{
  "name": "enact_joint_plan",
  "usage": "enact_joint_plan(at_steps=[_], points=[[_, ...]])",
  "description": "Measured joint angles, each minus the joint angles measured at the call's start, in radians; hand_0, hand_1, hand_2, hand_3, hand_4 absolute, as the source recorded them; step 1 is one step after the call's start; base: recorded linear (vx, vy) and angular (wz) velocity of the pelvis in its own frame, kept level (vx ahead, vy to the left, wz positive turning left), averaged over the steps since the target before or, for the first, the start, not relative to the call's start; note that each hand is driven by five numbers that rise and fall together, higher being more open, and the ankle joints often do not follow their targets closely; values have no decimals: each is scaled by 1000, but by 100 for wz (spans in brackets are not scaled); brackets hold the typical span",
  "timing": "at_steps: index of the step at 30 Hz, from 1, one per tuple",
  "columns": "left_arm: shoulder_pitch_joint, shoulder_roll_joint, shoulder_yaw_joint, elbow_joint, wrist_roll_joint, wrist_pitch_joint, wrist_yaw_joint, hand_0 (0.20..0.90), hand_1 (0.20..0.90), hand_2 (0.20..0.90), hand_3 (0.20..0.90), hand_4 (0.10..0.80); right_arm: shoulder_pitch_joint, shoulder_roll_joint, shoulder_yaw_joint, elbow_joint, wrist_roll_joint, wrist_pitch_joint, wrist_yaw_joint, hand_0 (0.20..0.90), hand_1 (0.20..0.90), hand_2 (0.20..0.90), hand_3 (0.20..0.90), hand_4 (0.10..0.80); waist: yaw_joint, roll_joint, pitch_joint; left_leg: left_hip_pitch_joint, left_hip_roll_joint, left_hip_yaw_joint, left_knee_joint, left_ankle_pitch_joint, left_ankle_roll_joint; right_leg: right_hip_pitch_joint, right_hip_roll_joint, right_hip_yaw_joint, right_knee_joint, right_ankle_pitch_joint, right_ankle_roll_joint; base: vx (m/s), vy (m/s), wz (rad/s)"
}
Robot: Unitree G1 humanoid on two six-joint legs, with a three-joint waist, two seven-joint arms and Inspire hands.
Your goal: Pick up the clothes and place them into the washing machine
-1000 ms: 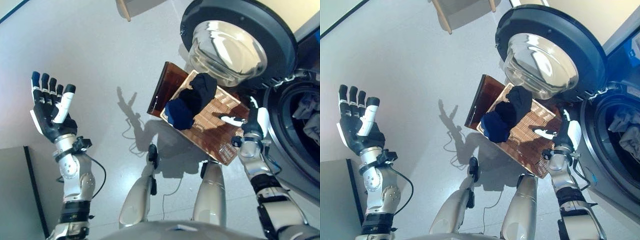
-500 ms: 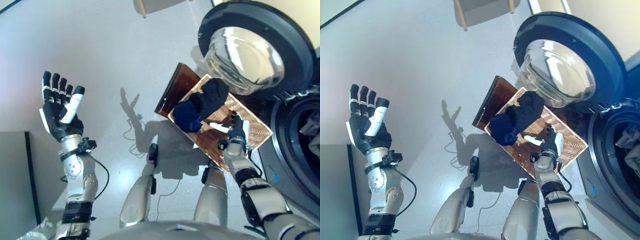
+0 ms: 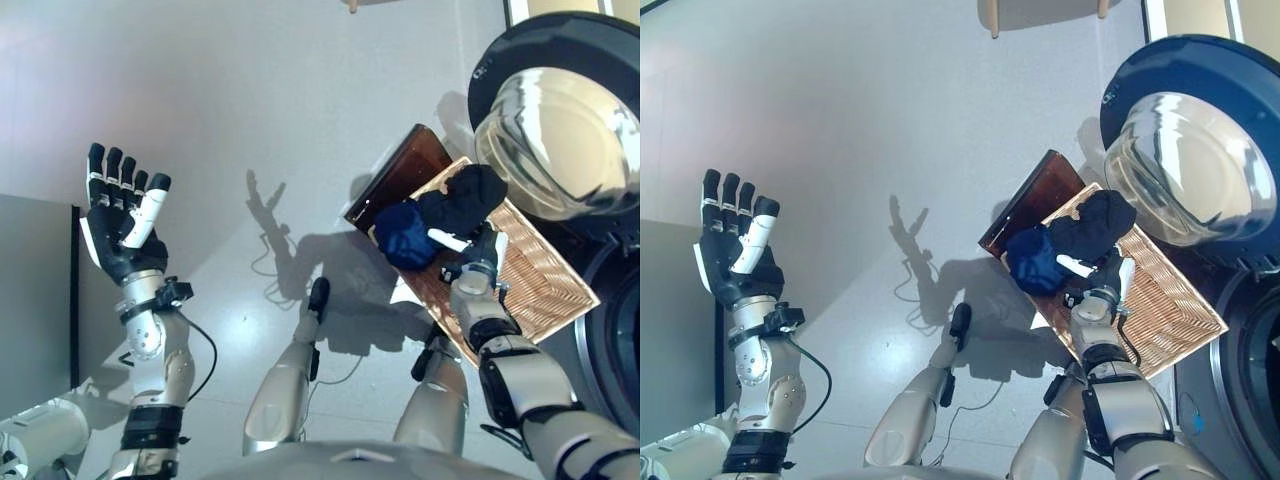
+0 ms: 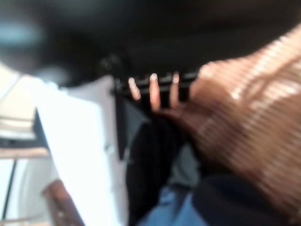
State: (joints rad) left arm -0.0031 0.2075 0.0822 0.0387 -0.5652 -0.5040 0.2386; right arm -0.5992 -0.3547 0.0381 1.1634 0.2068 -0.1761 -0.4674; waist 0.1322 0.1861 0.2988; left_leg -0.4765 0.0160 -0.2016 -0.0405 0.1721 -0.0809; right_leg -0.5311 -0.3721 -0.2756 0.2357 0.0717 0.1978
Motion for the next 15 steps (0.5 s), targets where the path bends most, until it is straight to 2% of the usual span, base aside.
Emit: enact_joint_plan(at_steps=[10, 11, 15], points=[[0, 5, -17, -1, 0, 0, 2, 900, 900, 900, 900, 800, -37, 7, 10, 0, -1, 0, -36, 900, 900, 900, 900, 800, 19, 0, 0, -3, -11, 1, 0, 1, 1, 2, -4, -1, -11, 5, 5, 2, 5, -1], [0, 5, -17, -1, 0, 0, 2, 900, 900, 900, 900, 800, -44, 9, 9, 1, -1, 0, -37, 200, 200, 200, 200, 300, 18, 0, 0, -4, -11, 1, 0, 1, 1, 2, -4, -1, -13, 6, 5, 1, 6, -4], [-1, 5, -16, -1, 1, 0, 2, 900, 900, 900, 900, 800, -59, 12, 11, 13, -4, 3, -38, 200, 200, 200, 200, 300, 18, 0, 0, -4, -11, 2, 0, 1, 1, 2, -4, -1, -14, 7, 5, 1, 1, -1]])
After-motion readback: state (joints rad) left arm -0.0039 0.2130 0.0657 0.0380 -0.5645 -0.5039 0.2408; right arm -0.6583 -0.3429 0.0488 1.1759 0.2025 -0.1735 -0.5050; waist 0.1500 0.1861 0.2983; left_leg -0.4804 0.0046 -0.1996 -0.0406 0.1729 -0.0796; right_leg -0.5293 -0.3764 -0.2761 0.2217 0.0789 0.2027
